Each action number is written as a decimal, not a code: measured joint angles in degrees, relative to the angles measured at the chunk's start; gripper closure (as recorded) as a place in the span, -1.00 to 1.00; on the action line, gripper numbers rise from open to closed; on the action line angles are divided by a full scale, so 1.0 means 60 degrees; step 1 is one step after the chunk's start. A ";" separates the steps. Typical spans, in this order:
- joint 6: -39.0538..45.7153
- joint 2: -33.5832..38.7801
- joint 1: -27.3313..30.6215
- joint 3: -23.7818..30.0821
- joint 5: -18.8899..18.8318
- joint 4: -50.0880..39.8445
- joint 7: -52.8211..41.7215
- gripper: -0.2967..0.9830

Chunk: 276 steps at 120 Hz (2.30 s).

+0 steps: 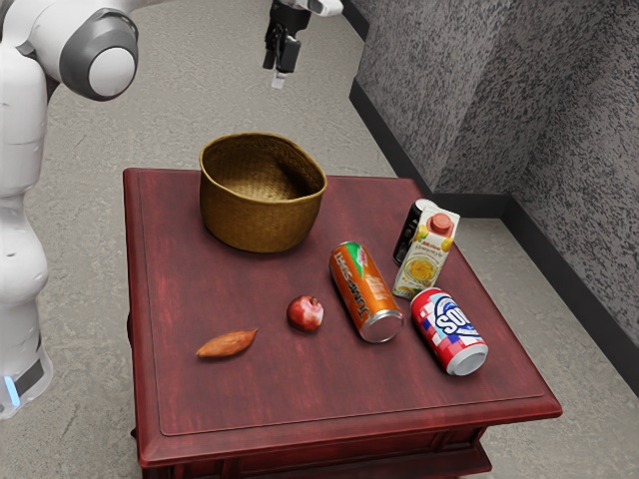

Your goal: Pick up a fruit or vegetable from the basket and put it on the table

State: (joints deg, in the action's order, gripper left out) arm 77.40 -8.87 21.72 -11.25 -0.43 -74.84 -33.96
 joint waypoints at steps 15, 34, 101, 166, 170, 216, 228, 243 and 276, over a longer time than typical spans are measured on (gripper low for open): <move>-0.0005 -0.0012 0.0057 0.0005 0.0097 0.0001 -0.0019 -0.53; -0.0178 0.1135 0.0365 0.0172 0.0372 0.1301 -0.0057 -0.53; 0.1315 0.2905 -0.0812 0.1160 0.0454 -0.4284 -0.3464 -0.53; 0.4295 0.3307 -0.0881 0.1347 0.1073 -0.8036 -0.5094 -0.54; 0.4397 0.3361 -0.0877 0.1367 0.1076 -0.8186 -0.5151 -0.54; 0.5326 0.3409 -0.0815 0.1520 0.1083 -0.8888 -0.5539 -0.54; 0.5530 0.3384 -0.0762 0.1523 0.1076 -0.8958 -0.5591 -0.54; 0.5777 0.3377 -0.0749 0.1523 0.1071 -0.9086 -0.5634 -0.54; 0.6187 0.3365 -0.0758 0.1537 0.1069 -0.9346 -0.5665 -0.53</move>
State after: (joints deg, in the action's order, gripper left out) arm 114.52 11.32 17.17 -2.03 5.98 -130.92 -67.95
